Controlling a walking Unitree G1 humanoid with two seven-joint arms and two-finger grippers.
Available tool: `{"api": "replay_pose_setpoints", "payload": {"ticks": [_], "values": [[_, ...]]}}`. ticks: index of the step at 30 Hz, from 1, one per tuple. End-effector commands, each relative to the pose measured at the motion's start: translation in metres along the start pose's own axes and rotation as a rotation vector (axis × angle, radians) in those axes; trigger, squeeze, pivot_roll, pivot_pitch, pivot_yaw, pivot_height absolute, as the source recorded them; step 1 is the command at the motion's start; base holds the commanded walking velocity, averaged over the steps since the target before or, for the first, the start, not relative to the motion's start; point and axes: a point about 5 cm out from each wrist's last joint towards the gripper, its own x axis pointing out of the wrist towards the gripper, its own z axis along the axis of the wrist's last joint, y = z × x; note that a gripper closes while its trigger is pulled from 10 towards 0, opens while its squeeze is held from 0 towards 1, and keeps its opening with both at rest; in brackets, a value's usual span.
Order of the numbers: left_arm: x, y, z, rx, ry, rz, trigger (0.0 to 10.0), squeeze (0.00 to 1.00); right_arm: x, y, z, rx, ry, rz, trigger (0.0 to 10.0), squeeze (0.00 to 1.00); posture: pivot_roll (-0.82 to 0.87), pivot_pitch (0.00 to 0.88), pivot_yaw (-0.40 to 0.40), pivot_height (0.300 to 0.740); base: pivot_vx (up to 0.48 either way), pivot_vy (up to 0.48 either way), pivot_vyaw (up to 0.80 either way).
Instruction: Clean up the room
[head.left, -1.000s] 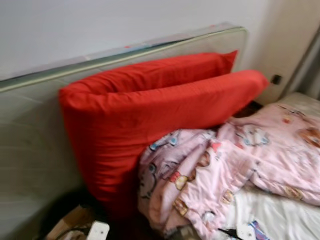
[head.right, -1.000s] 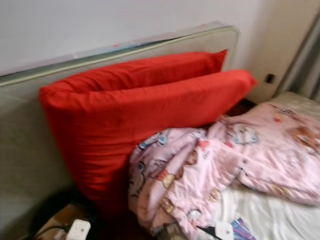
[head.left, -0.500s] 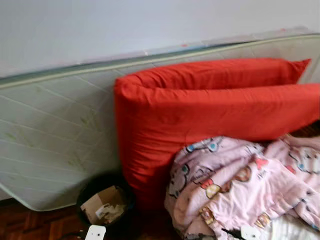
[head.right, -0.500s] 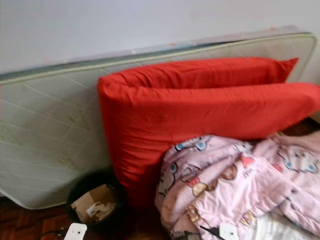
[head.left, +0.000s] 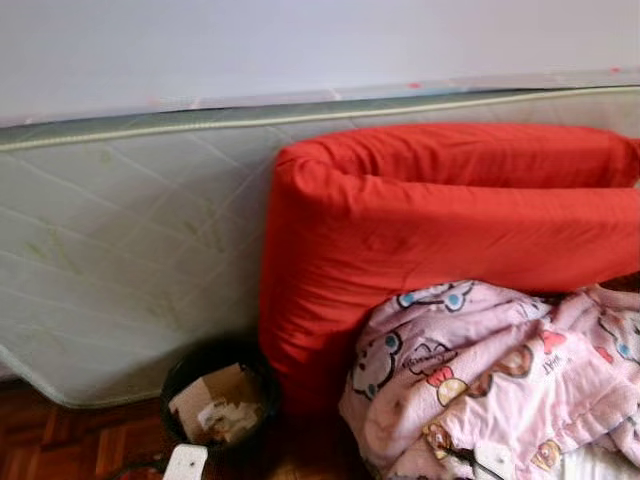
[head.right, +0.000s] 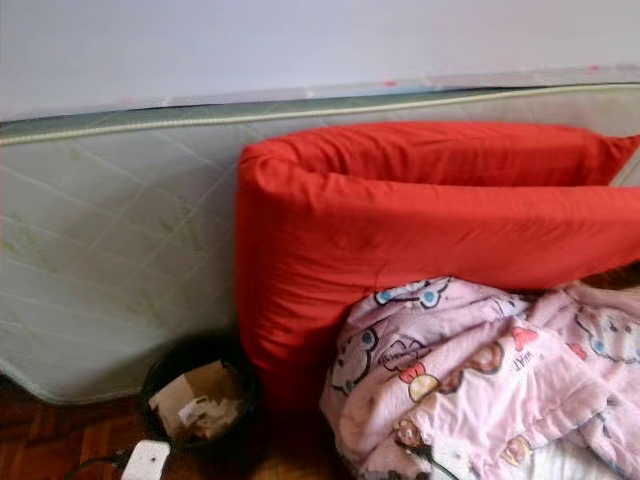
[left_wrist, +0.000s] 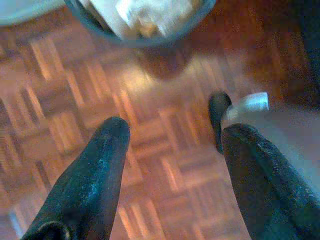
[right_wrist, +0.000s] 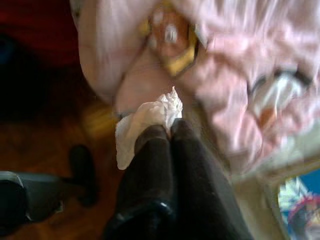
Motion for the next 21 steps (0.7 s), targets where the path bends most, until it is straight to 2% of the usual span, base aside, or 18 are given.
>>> {"api": "replay_pose_setpoints", "payload": {"ticks": [1,21], "values": [[-0.0008,-0.0050,-0.0079,-0.005,0.023,-0.013,10.0,0.00,-0.0022,-0.0109,-0.0038,0.003,0.016,-0.025,10.0,0.00,0.00,0.000,-0.032,0.740,0.000,0.472,0.00],[-0.0008,-0.0041,-0.0077,-0.003,0.023,-0.011,10.0,0.00,-0.0016,-0.0111,-0.0003,-0.014,0.016,-0.020,10.0,0.00,0.01,0.000,-0.034,0.740,0.000,0.471,0.00]]}}
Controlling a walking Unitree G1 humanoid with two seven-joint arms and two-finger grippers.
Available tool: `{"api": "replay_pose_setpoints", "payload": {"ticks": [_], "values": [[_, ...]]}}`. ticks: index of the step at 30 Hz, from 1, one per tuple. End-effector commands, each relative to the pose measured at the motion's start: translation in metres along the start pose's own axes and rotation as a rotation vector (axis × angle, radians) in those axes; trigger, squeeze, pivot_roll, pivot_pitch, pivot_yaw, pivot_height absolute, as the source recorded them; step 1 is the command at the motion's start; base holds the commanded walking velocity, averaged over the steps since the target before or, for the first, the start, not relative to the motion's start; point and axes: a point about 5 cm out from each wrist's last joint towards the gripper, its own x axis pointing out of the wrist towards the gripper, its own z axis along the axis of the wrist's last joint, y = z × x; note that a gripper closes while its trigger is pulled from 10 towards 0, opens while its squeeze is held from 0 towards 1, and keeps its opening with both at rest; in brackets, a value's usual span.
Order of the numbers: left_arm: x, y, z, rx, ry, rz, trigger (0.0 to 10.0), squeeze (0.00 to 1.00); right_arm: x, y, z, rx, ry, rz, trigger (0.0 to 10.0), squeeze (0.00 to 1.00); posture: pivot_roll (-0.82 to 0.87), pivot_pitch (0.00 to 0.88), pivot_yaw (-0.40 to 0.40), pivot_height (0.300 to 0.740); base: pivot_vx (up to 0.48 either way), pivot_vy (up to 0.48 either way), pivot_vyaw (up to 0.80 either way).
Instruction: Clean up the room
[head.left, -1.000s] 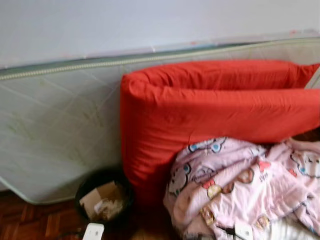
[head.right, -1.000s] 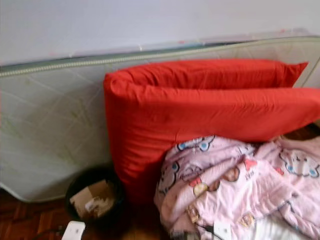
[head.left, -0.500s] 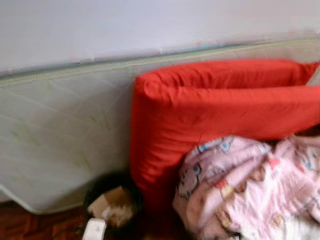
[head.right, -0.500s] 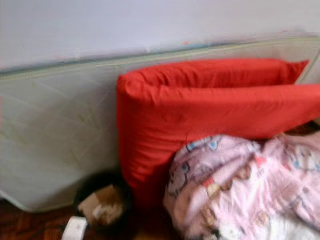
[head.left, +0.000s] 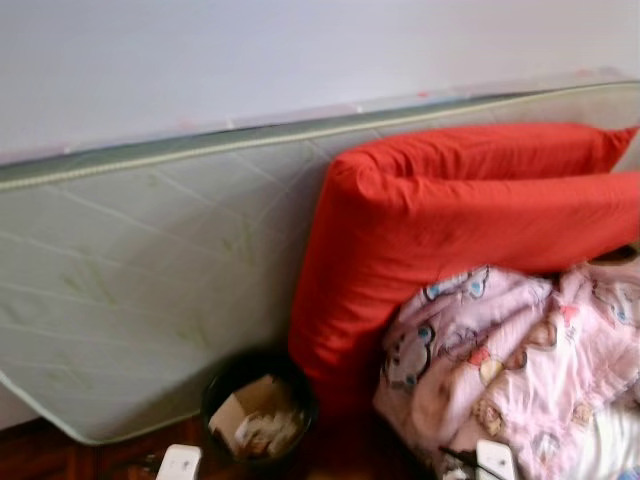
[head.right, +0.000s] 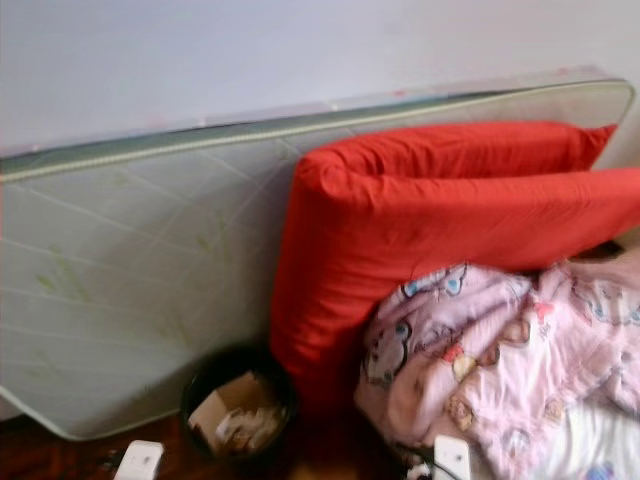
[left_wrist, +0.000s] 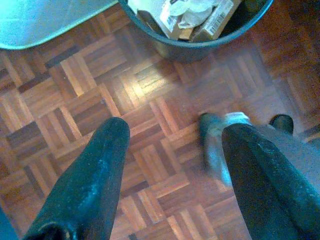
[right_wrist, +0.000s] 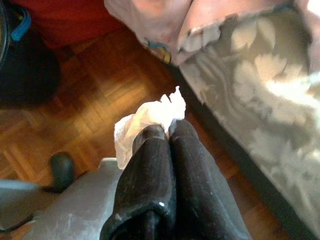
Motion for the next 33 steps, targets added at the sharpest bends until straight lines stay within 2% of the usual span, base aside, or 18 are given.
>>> {"api": "replay_pose_setpoints", "payload": {"ticks": [1,20,33], "values": [[-0.0012,0.0099,0.0000,0.010,0.000,0.024,10.0,0.00,0.0021,0.0082,0.0077,-0.008,-0.023,0.020,10.0,0.00,0.01,0.000,-0.034,0.740,0.000,0.469,0.00],[-0.0011,0.0097,0.0008,0.007,-0.005,0.027,10.0,0.00,0.0021,0.0084,0.0083,-0.004,-0.026,0.025,10.0,0.00,0.01,0.000,-0.037,0.740,0.000,0.457,0.00],[-0.0012,0.0096,0.0011,0.001,-0.014,0.026,10.0,0.00,0.0021,0.0092,0.0090,0.003,-0.036,0.031,10.0,0.00,0.02,0.000,-0.039,0.740,0.000,0.019,0.00]]}}
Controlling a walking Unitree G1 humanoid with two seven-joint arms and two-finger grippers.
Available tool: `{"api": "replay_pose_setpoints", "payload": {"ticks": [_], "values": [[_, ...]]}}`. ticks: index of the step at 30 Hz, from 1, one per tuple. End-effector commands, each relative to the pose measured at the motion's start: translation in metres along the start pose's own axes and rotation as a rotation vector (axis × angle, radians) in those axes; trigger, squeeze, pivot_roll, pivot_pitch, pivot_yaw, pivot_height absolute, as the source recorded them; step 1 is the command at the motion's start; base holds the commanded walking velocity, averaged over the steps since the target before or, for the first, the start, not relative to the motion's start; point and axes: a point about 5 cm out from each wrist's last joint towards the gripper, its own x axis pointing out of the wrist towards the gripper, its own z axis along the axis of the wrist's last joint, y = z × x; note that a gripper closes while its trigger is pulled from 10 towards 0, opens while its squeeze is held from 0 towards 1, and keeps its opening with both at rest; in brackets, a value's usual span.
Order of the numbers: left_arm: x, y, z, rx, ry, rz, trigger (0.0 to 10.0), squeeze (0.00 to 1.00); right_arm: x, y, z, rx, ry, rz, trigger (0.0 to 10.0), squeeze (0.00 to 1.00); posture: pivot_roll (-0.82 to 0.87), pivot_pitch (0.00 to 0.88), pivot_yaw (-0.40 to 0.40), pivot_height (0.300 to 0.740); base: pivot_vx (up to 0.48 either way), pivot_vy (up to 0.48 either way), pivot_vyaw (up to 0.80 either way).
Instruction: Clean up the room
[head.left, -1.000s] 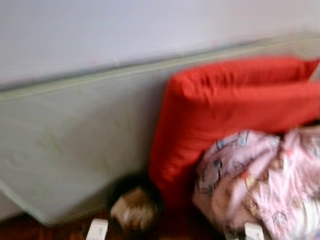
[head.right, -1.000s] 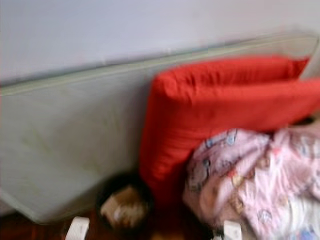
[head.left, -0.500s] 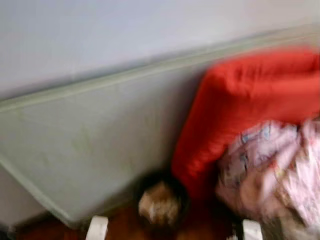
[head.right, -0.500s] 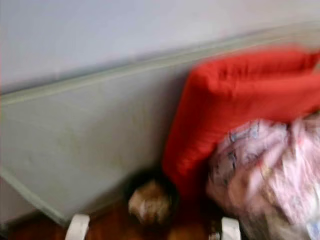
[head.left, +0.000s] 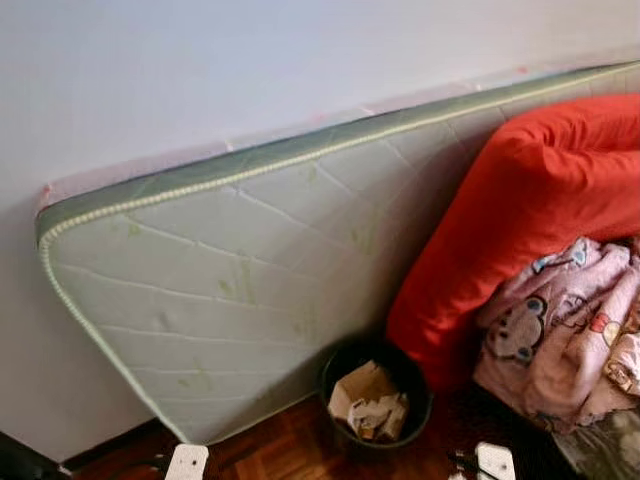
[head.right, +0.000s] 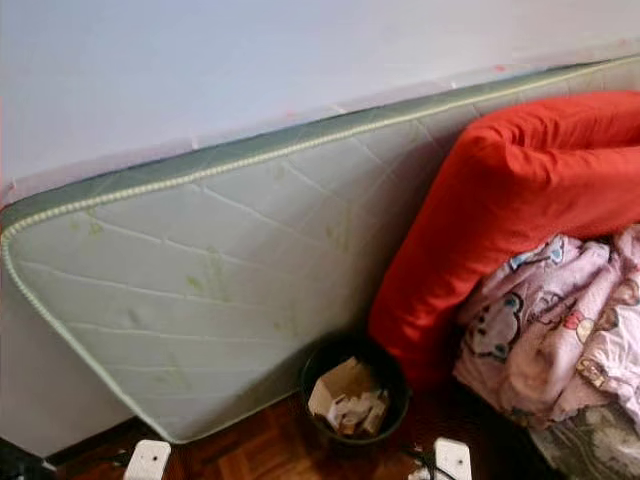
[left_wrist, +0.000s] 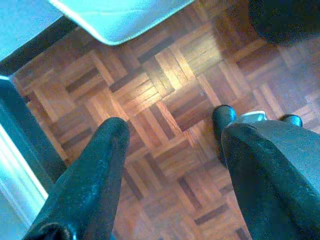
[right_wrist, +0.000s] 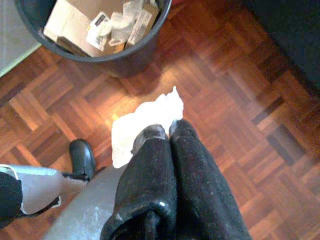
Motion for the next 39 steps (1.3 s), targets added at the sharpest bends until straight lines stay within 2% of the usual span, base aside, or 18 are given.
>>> {"api": "replay_pose_setpoints", "payload": {"ticks": [1,11,36,39], "values": [[-0.0006,0.0024,-0.0022,0.000,0.009,0.003,10.0,0.00,0.0009,0.0010,0.0075,0.004,-0.031,0.002,10.0,0.00,0.02,0.000,-0.039,0.740,0.000,0.000,0.00],[-0.0006,0.0020,-0.0020,-0.005,0.004,-0.002,10.0,0.00,0.0009,0.0015,0.0069,0.005,-0.028,0.007,10.0,0.00,0.02,0.000,-0.039,0.740,0.000,0.000,0.00],[-0.0005,0.0019,-0.0014,-0.009,0.003,-0.006,10.0,0.00,0.0011,0.0036,0.0078,-0.019,-0.029,0.038,10.0,0.00,0.02,0.000,-0.044,0.740,0.268,0.000,0.00],[-0.0005,0.0019,-0.0014,-0.010,0.002,-0.006,10.0,0.00,0.0011,0.0038,0.0078,-0.017,-0.031,0.041,10.0,0.00,0.02,0.000,-0.044,0.740,0.296,0.000,0.73]]}}
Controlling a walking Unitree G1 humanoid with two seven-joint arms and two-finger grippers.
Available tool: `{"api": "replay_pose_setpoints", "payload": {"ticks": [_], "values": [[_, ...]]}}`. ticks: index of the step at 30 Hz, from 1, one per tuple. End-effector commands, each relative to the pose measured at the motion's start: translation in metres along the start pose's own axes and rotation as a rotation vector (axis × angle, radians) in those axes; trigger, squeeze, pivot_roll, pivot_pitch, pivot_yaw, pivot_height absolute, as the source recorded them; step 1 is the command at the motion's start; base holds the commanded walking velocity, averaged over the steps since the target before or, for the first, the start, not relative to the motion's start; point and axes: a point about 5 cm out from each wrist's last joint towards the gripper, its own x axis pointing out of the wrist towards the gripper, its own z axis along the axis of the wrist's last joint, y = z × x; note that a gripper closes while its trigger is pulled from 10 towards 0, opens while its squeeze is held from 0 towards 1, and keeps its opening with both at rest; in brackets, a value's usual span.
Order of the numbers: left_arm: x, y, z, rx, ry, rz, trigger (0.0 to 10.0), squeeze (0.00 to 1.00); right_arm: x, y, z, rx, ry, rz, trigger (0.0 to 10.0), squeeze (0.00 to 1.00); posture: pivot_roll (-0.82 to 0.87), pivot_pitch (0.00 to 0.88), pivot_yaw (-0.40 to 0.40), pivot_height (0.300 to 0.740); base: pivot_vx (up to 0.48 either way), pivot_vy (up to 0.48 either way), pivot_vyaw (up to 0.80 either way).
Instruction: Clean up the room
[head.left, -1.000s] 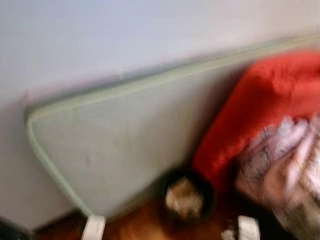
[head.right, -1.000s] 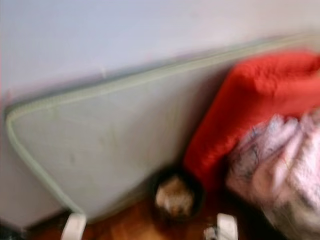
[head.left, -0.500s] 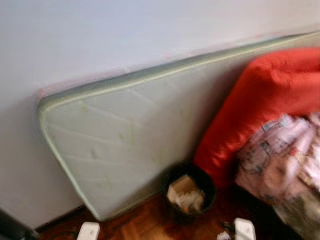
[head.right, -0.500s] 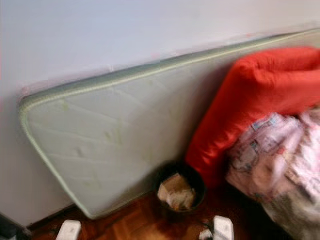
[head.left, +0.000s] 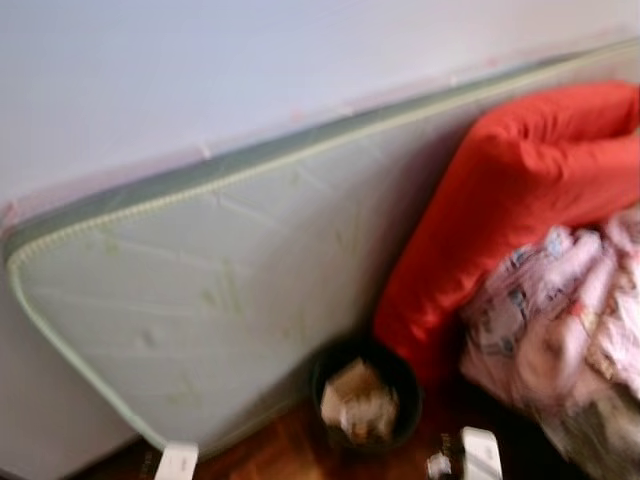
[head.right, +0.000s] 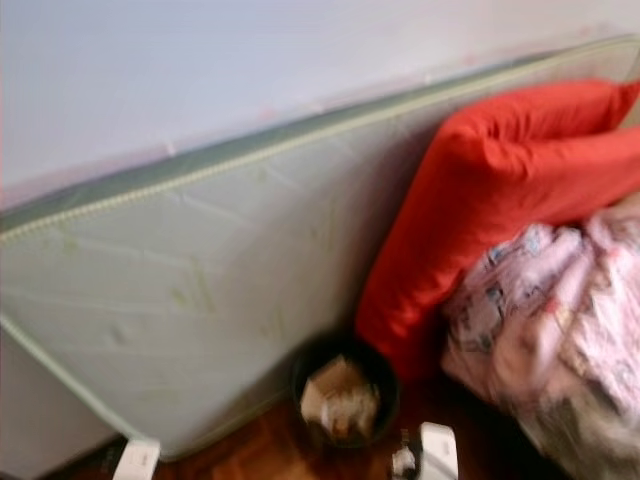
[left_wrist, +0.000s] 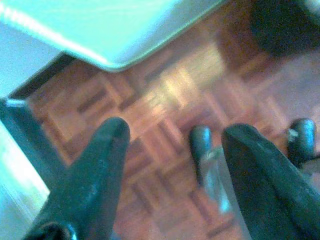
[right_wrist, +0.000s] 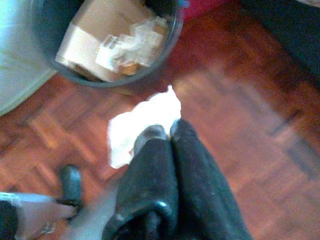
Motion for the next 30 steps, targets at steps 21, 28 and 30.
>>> {"api": "replay_pose_setpoints", "payload": {"ticks": [21,28,30], "values": [[-0.0026,0.0025,-0.0131,0.006,0.041,0.002,10.0,0.00,0.0022,0.0056,0.0116,-0.108,-0.027,0.038,10.0,0.00,0.02,0.000,-0.043,0.740,0.298,0.000,0.08],[-0.0026,0.0029,-0.0124,0.007,0.037,0.003,10.0,0.00,0.0021,0.0069,0.0147,-0.099,-0.062,0.051,10.0,0.00,0.00,0.000,-0.034,0.740,0.000,0.000,0.00],[-0.0025,0.0028,-0.0118,0.013,0.034,0.002,10.0,0.00,0.0021,0.0076,0.0168,-0.121,-0.076,0.061,10.0,0.00,0.00,0.000,-0.030,0.740,0.000,0.000,0.00]]}}
